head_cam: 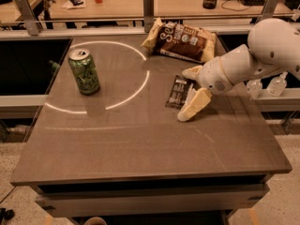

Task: Pick rxbar chocolate

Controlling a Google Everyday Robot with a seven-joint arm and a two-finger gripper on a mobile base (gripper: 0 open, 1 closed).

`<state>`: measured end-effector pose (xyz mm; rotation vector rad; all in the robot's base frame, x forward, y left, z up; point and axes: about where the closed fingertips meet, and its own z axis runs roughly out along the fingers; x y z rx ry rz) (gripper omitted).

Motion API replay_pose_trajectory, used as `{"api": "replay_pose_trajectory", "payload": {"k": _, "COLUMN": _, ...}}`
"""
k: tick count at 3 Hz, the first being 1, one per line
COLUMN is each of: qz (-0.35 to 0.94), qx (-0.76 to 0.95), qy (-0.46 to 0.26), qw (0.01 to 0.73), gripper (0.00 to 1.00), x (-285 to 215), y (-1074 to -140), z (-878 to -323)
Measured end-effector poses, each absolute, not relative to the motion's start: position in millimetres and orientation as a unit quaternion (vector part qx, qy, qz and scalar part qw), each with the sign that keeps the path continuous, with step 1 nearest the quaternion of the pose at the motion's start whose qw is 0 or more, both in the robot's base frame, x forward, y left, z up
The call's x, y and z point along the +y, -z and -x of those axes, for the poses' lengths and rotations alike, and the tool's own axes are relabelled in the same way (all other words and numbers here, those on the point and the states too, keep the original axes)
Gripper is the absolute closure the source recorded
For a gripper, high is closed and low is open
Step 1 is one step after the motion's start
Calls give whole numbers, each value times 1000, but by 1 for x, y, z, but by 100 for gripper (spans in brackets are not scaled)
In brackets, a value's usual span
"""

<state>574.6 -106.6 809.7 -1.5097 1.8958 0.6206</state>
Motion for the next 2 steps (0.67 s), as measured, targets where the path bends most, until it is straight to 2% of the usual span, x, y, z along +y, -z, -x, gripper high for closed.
{"api": "replay_pose_trajectory", "payload": {"k": 1, "qz": 570, "qx": 723, "qy": -223, "qw": 319, "gripper": 19, "x": -121, "y": -805, "z": -586}}
{"api": "replay_pose_trajectory", "payload": {"k": 2, "qz": 571, "qx": 723, "qy": -222, "qw": 319, "gripper": 43, "x": -123, "y": -807, "z": -587}}
